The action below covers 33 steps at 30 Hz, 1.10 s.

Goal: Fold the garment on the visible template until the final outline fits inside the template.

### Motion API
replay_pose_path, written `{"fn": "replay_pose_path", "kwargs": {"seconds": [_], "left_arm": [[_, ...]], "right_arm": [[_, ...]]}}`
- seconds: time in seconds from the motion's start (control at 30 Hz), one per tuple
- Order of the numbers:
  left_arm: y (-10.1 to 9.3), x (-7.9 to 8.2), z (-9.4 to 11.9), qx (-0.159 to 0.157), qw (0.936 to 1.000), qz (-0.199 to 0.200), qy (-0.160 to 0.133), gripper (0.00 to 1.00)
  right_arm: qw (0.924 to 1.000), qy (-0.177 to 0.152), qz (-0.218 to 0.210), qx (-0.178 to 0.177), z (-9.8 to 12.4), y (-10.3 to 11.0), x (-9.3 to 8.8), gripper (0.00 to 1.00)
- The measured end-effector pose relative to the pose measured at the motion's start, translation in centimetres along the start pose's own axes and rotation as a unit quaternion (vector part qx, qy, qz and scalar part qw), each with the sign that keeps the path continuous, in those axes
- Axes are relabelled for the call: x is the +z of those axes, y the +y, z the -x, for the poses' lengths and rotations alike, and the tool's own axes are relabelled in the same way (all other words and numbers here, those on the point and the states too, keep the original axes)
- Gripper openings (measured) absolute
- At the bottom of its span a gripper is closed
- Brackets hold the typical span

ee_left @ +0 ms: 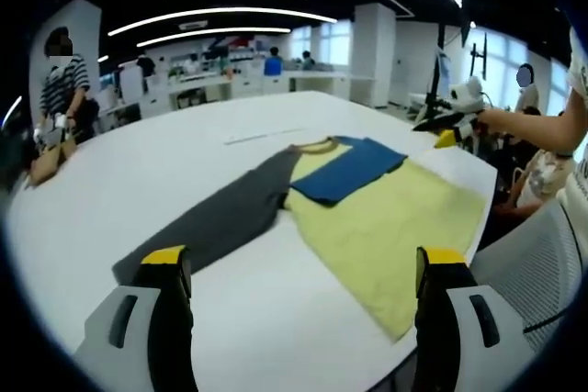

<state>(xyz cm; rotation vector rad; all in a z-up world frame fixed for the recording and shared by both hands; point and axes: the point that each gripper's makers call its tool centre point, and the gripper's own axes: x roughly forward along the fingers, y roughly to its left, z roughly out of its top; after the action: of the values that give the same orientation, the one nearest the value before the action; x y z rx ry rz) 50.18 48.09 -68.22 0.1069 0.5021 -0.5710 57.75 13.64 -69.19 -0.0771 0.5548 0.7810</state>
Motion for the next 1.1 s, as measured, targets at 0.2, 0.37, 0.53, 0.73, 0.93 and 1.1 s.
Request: {"fn": "replay_pose_path", "kwargs": {"seconds": [0.2, 0.37, 0.53, 0.73, 0.93, 1.1], "left_arm": [[1.5, -0.2, 0.1, 0.020, 0.9997, 0.012, -0.003, 0.99], [2.8, 0.1, 0.2, 0.040, 0.9988, 0.025, -0.012, 0.99], [4.4, 0.1, 0.3, 0.064, 0.9969, 0.042, -0.019, 0.99], [8.1, -1.0, 0.6, 0.130, 0.9898, 0.058, -0.003, 0.97], [10.4, -1.7, 0.9, 0.168, 0.9821, 0.085, -0.004, 0.96], [12.2, -2.7, 1.0, 0.206, 0.9722, 0.110, 0.004, 0.89]], "right_arm": [[0.9999, -0.002, 0.004, 0.010, 1.0, 1.2, -0.1, 0.99], [0.9998, -0.008, 0.015, 0.015, 1.9, 2.6, -0.1, 0.99], [0.9997, -0.010, 0.017, 0.017, 2.8, 3.6, -0.4, 0.99], [0.9994, -0.011, 0.027, 0.020, 3.5, 4.5, -1.0, 0.99], [0.9991, -0.018, 0.028, 0.025, 3.6, 5.1, -1.7, 0.99], [0.9991, -0.016, 0.026, 0.028, 3.6, 5.4, -2.1, 0.99]]}}
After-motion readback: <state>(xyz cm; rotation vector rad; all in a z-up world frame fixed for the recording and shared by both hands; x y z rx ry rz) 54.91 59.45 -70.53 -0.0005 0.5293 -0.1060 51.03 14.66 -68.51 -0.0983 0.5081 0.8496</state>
